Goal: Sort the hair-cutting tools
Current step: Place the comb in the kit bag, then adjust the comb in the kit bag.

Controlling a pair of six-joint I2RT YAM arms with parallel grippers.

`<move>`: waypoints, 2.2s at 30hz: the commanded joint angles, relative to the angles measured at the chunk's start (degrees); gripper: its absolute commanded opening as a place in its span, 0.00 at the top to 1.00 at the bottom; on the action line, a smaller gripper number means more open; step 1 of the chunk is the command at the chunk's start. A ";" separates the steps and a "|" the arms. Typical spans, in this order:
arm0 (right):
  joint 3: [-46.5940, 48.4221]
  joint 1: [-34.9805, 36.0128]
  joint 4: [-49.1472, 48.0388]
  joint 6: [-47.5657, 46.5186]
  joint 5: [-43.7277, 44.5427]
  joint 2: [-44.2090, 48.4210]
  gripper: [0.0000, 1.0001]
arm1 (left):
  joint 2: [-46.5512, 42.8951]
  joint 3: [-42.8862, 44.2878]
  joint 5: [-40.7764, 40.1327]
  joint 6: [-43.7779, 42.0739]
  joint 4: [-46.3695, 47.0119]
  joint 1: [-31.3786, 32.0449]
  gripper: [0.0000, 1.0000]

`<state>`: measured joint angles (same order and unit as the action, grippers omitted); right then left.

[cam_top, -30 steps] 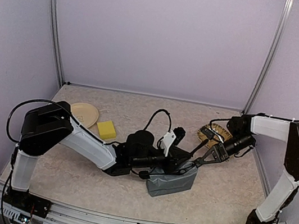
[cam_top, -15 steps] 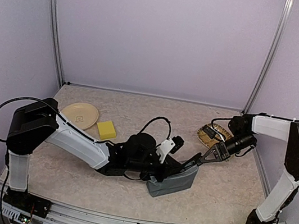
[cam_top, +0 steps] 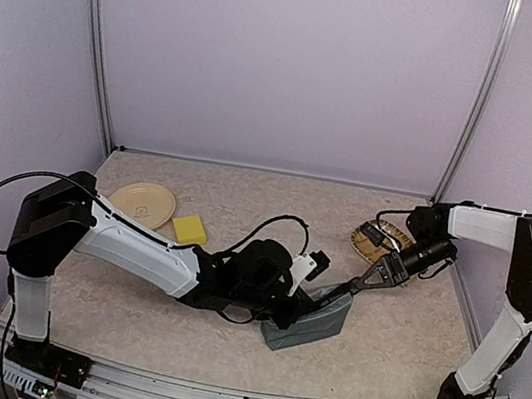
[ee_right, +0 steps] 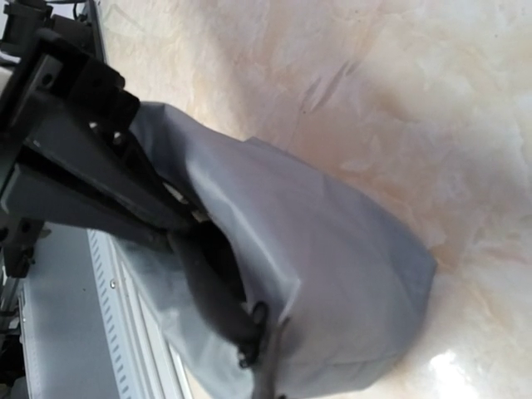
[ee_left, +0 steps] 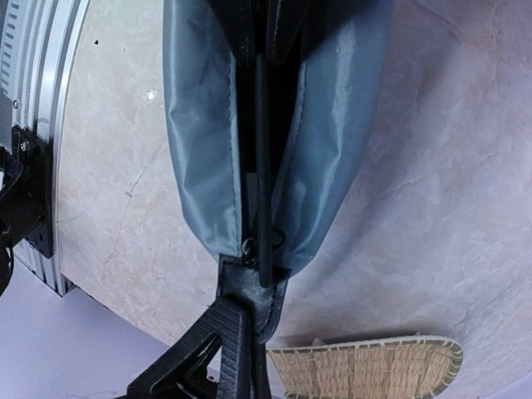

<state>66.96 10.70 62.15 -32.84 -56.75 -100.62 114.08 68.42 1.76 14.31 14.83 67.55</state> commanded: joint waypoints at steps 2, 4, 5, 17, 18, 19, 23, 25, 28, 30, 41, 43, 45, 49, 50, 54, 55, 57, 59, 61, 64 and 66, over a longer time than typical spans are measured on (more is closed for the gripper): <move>1.17 -0.93 -0.95 1.02 -1.52 1.63 0.99 | -3.23 -1.01 -1.67 -0.98 -3.84 0.47 1.00; 1.24 -0.93 -0.83 1.02 -1.50 1.65 0.99 | -3.74 -1.89 -0.87 -1.57 -3.55 0.42 1.00; 1.29 -0.93 -0.76 0.95 -1.47 1.65 1.00 | -3.77 -1.93 -0.33 -1.83 -3.87 0.43 0.98; 0.72 -0.92 -1.21 1.22 -0.79 2.22 0.99 | 4.12 12.48 1.11 -2.54 -10.64 0.21 0.77; 0.65 -0.89 -1.23 1.20 -0.67 2.26 0.99 | 4.78 13.52 1.07 -2.55 -10.96 0.21 0.77; 0.60 -0.86 -1.23 1.20 -0.57 2.27 0.99 | 5.24 14.30 1.18 -2.63 -11.16 0.17 0.77; 0.74 -0.91 -1.07 1.12 -0.67 2.42 0.99 | 6.32 16.07 1.95 -1.76 -12.22 -0.67 0.82; 0.68 -0.87 -1.13 1.11 -0.75 2.43 0.99 | 6.33 16.00 2.01 -0.98 -12.51 -1.15 0.83; 0.67 -0.94 -1.23 1.13 -0.98 2.38 0.99 | 6.45 15.94 1.72 -0.24 -13.00 -1.66 0.80; 0.71 -0.93 -1.32 1.16 -1.21 2.29 0.99 | 6.84 16.16 1.93 0.18 -13.07 -1.92 0.78; 0.65 -0.86 -1.25 1.33 -1.09 2.27 0.99 | 7.05 17.30 5.07 1.76 -12.77 -2.51 0.98; 0.67 -0.90 -1.47 1.48 -0.95 2.36 0.99 | 5.56 16.48 4.75 2.04 -13.28 -2.43 1.00; 0.72 -0.86 -1.69 1.63 -1.11 2.59 0.99 | 4.02 15.05 4.66 2.30 -13.69 -2.29 1.00; 1.14 -0.96 -1.34 1.50 -2.06 2.71 0.99 | 3.23 14.33 5.60 2.18 -16.94 -2.33 1.00; 1.09 -1.00 -1.22 1.47 -2.17 2.71 0.99 | 3.37 14.45 5.65 2.21 -17.85 -2.33 1.00; 1.22 -1.34 -1.03 1.46 -2.67 2.44 1.00 | 3.68 14.37 6.41 0.69 -18.97 -1.65 1.00; 1.37 -1.41 -1.00 1.51 -2.83 2.35 1.00 | 3.93 14.56 6.29 0.27 -19.37 -1.56 1.00; 1.53 -1.48 -0.93 1.56 -3.08 2.36 1.00 | 4.60 14.99 6.36 -0.22 -20.27 -1.33 1.00; 1.54 -1.47 -0.93 1.60 -3.01 2.50 1.00 | 4.89 15.32 6.88 -0.91 -20.66 -1.16 1.00; 1.40 -1.53 -1.00 1.65 -2.88 2.68 1.00 | 5.15 15.46 6.94 -1.93 -20.78 -0.77 1.00; 1.13 -1.52 -1.21 1.64 -2.64 2.88 1.00 | 5.59 16.15 7.64 -3.17 -21.15 -0.46 1.00; 0.93 -1.50 -1.33 1.64 -2.75 2.97 1.00 | 5.75 16.34 7.78 -3.79 -21.35 -0.28 1.00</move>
<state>66.96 10.55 61.52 -31.44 -57.82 -99.83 119.50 83.72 7.20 13.28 -1.91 66.13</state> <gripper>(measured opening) 0.008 0.004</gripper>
